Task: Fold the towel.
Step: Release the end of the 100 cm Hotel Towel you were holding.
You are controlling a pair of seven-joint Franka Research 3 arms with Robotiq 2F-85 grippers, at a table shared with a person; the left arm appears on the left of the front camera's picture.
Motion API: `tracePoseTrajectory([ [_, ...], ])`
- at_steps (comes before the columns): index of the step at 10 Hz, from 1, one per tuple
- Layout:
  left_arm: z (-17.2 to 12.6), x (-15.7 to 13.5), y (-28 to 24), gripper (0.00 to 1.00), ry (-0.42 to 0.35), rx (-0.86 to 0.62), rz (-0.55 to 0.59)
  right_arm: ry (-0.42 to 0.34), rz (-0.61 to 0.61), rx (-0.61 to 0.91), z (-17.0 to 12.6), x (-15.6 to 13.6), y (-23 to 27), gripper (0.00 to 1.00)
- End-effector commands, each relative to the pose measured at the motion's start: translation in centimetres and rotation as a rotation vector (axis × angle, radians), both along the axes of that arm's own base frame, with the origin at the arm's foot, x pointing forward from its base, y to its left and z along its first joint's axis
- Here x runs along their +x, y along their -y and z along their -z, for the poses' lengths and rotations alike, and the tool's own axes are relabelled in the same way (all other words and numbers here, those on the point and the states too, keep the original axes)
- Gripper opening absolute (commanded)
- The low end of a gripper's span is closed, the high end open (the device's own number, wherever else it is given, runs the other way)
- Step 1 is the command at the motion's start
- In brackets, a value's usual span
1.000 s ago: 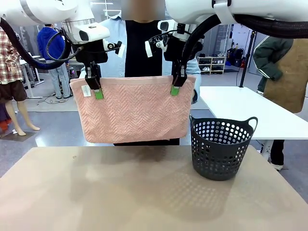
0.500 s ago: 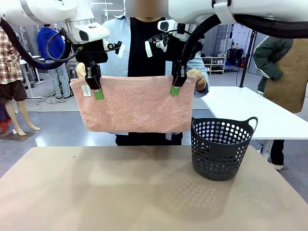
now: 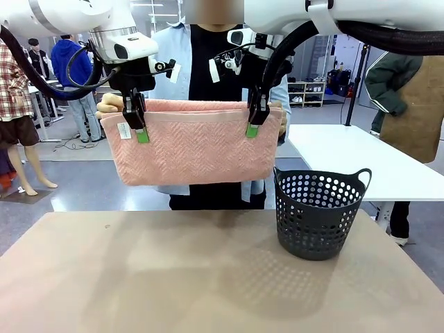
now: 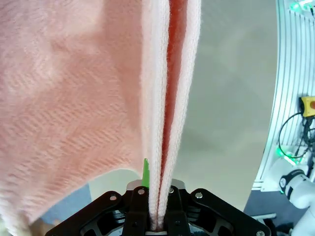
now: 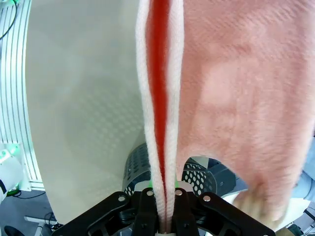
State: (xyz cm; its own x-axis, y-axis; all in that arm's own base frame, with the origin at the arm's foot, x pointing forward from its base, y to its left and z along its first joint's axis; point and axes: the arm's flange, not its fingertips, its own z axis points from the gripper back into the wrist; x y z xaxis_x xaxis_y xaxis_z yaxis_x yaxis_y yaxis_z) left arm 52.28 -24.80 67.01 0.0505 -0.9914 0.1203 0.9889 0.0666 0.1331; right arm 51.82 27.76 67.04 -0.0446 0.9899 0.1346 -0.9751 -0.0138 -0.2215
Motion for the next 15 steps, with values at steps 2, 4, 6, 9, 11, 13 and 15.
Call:
tracePoseTrajectory([
  [2, -0.15, -0.04, -0.04, 0.0, 0.002, -0.001, -0.001, 0.003, 0.001, -0.002, -0.06, 0.0, 0.06, 0.01],
  [4, -0.15, -0.04, -0.04, 0.0, 0.002, -0.001, -0.001, 0.003, 0.001, -0.002, -0.06, 0.0, 0.06, 0.01],
  [6, -0.15, -0.04, -0.04, 0.0, 0.002, -0.001, -0.001, 0.003, 0.001, -0.002, -0.06, 0.0, 0.06, 0.01],
  [9, -0.15, -0.04, -0.04, 0.0, 0.002, -0.001, -0.001, 0.003, 0.001, -0.002, -0.06, 0.0, 0.06, 0.01],
  [11, -0.15, -0.04, -0.04, 0.0, 0.002, -0.001, -0.001, 0.003, 0.001, -0.002, -0.06, 0.0, 0.06, 0.01],
  [13, -0.15, -0.04, -0.04, 0.0, 0.002, -0.001, -0.001, 0.003, 0.001, -0.002, -0.06, 0.0, 0.06, 0.01],
  [15, -0.15, -0.04, -0.04, 0.0, 0.002, -0.001, -0.001, 0.0, 0.0, 0.0, 0.0, 0.0, 0.0, 0.04],
])
